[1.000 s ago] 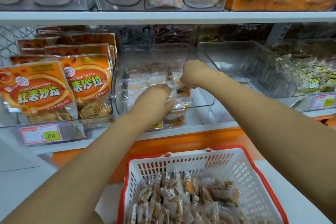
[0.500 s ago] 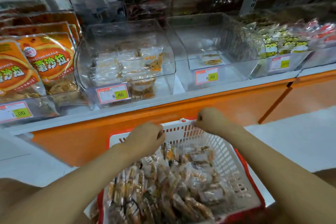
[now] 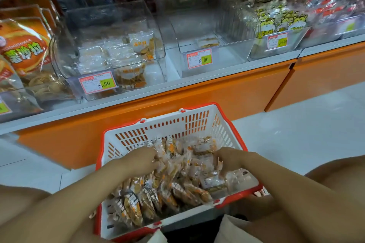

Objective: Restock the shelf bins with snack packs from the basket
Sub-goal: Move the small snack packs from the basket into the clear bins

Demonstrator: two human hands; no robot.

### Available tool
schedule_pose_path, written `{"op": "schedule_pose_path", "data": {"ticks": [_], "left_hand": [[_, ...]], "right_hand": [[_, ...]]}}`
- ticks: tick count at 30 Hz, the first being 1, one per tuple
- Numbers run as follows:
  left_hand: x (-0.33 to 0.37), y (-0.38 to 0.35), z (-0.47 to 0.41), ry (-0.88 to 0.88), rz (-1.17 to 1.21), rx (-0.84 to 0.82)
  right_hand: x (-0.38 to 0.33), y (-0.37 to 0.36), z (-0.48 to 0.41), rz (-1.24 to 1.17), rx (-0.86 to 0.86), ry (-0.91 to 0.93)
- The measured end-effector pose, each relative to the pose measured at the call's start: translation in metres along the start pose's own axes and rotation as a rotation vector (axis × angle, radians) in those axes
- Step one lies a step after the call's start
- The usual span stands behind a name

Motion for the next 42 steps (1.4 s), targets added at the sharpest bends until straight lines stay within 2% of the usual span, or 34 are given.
{"op": "schedule_pose_path", "data": {"ticks": [5,8,10,12,15,18,21,24,27,31,35,39,42], "left_hand": [[0.003,0.006,0.002,0.011,0.017,0.012],[-0.001,0.017,-0.002,0.066,0.107,0.110],[0.000,0.032,-0.004,0.101,0.228,0.203],[0.006,0.046,-0.004,0.152,0.459,0.230],[0.027,0.064,0.003,0.309,1.119,0.079],[0.049,0.087,0.011,0.253,1.570,-0.063],[0.060,0.113,0.012,0.147,1.789,-0.005],[0.061,0.134,0.013,0.094,1.901,0.140],[0.050,0.153,0.017,0.043,1.858,0.288],[0.032,0.183,0.026,-0.042,1.481,0.454],[0.019,0.213,0.036,-0.096,1.172,0.565],[0.012,0.231,0.040,-0.121,0.952,0.613],[0.006,0.238,0.041,-0.178,0.925,0.630]], "right_hand": [[-0.012,0.003,0.003,0.137,-0.044,0.049],[-0.026,0.038,0.009,0.161,0.005,0.039],[-0.038,0.074,0.017,0.170,0.142,0.053],[-0.053,0.111,0.032,0.202,0.355,0.096],[-0.078,0.150,0.057,0.230,0.684,0.263],[-0.101,0.171,0.083,0.197,0.933,0.507],[-0.121,0.180,0.102,0.269,1.159,0.714],[-0.137,0.178,0.104,0.351,1.265,0.785],[-0.144,0.177,0.098,0.329,1.232,0.809],[-0.145,0.184,0.093,0.053,1.084,0.747],[-0.154,0.210,0.100,-0.089,1.161,0.676],[-0.179,0.240,0.101,0.018,1.037,0.611],[-0.201,0.256,0.094,0.166,0.918,0.559]]}}
Point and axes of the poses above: each hand's wrist, its own z-axis away from the middle knuckle, its own y-axis out of the back of the hand, x = y × z, the point moved 4 cm from there along -z, towards the middle knuckle, and after that the axes turned 8 degrees about x, right-handed, at the moved point
